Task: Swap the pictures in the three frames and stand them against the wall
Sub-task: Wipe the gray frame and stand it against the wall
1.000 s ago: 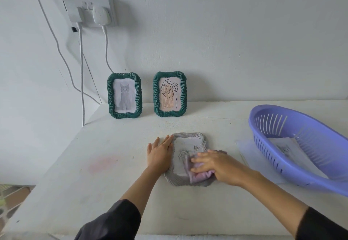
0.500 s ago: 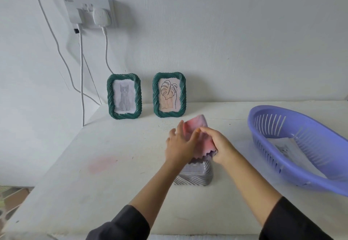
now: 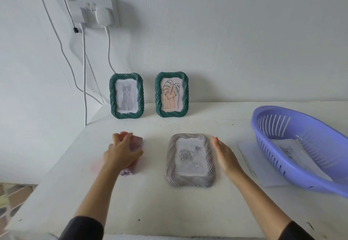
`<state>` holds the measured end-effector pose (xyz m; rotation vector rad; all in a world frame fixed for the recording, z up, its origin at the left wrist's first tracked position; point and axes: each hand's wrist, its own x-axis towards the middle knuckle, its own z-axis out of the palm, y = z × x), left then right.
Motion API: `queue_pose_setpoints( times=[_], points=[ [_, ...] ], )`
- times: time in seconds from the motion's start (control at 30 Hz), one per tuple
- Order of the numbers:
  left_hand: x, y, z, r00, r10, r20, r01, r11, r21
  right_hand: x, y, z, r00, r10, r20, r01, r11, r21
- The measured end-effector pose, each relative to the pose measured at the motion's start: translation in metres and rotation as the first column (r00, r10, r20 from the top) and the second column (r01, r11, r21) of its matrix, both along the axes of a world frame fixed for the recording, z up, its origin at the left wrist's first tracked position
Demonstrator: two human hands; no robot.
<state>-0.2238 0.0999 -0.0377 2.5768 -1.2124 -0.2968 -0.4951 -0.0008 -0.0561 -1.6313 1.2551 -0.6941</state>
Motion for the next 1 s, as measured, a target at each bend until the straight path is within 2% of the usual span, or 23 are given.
queue_pose_setpoints(
  times=[0.07, 0.2, 0.33, 0.4, 0.5, 0.57, 0.7, 0.83, 1.0],
  points=[
    [0.01, 0.007, -0.016, 1.0, 0.004, 0.027, -0.006, 0.997, 0.077, -0.002, 0.003, -0.008, 0.993, -0.005, -0.121, -0.004, 0.997, -0.08],
    [0.015, 0.004, -0.029, 0.994, 0.013, 0.113, -0.018, 0.999, 0.039, 0.002, 0.006, -0.026, 0.928, 0.005, -0.373, -0.121, 0.95, -0.287],
    [0.016, 0.004, -0.028, 0.988, 0.005, 0.154, -0.016, 0.997, 0.072, 0.003, 0.007, -0.029, 0.906, -0.026, -0.423, -0.133, 0.931, -0.341],
    [0.007, 0.002, -0.025, 0.982, 0.036, 0.187, -0.037, 0.999, 0.0, 0.004, 0.009, -0.028, 0.89, -0.035, -0.455, -0.151, 0.919, -0.365],
    [-0.031, -0.005, -0.017, 0.976, 0.092, 0.198, -0.054, 0.981, -0.187, 0.004, 0.01, -0.027, 0.873, -0.052, -0.485, -0.155, 0.914, -0.376],
    [-0.063, -0.01, -0.02, 0.986, 0.022, 0.164, 0.008, 0.983, -0.183, 0.004, 0.012, -0.026, 0.868, -0.052, -0.493, -0.161, 0.911, -0.379],
    [-0.104, -0.015, -0.04, 0.994, -0.11, -0.007, 0.109, 0.989, -0.095, 0.003, 0.013, -0.023, 0.875, -0.057, -0.481, -0.122, 0.935, -0.333],
    [-0.108, -0.017, -0.045, 0.992, -0.093, -0.085, 0.083, 0.99, -0.113, 0.002, 0.016, -0.025, 0.828, -0.114, -0.549, -0.078, 0.946, -0.314],
    [-0.107, -0.017, -0.026, 0.961, -0.057, -0.269, 0.028, 0.993, -0.111, 0.012, 0.019, -0.027, 0.9, -0.184, -0.395, 0.064, 0.953, -0.298]
  ],
)
